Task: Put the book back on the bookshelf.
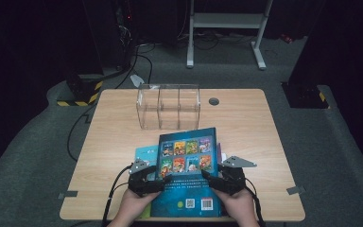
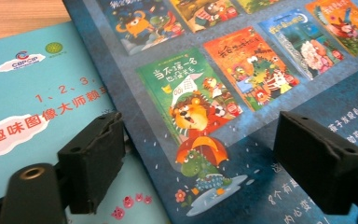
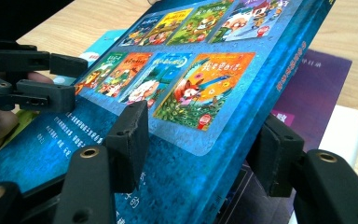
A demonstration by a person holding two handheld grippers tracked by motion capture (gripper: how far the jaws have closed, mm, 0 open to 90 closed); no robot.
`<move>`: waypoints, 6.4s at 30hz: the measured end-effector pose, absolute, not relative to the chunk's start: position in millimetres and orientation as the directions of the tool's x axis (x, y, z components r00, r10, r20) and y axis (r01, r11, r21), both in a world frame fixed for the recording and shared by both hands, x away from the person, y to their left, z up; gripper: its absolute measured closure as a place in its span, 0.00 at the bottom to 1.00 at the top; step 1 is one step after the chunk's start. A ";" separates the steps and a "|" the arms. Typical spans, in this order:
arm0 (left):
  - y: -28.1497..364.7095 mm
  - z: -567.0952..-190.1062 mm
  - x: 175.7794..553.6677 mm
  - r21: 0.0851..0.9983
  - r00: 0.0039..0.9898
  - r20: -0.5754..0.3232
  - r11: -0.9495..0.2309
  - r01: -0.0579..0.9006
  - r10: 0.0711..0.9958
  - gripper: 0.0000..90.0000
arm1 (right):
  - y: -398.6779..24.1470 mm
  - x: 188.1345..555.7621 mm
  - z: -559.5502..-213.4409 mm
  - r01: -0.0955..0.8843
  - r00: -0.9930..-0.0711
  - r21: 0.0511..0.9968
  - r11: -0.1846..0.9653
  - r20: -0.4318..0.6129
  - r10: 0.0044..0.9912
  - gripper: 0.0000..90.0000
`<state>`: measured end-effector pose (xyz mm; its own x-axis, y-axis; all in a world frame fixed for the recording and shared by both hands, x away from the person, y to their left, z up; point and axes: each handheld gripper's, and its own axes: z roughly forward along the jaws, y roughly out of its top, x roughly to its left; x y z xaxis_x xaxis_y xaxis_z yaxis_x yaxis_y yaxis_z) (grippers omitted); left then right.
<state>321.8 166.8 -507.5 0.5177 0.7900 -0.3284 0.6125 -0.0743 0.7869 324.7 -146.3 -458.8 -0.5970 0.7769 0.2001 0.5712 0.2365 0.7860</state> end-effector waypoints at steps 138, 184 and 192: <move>188.4 -428.2 287.1 0.988 0.567 -0.130 0.057 0.146 0.814 0.54 | -140.6 281.9 -384.6 0.079 -0.626 0.984 0.159 -0.075 0.776 0.68; 191.4 -432.8 304.8 0.992 0.572 -0.104 0.044 0.118 0.813 0.49 | -138.4 305.2 -395.6 0.106 -0.670 0.986 0.128 -0.024 0.742 0.56; 191.5 -430.0 305.3 0.989 0.569 -0.120 0.045 0.144 0.814 0.49 | -137.9 315.4 -395.5 0.193 -0.695 0.972 0.136 0.038 0.718 0.52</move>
<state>305.3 191.5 -430.0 0.5691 0.8135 -0.1197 0.1436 0.0450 0.9886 315.4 -137.9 -395.5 -0.6947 0.7183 0.0376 0.1930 0.1358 0.9718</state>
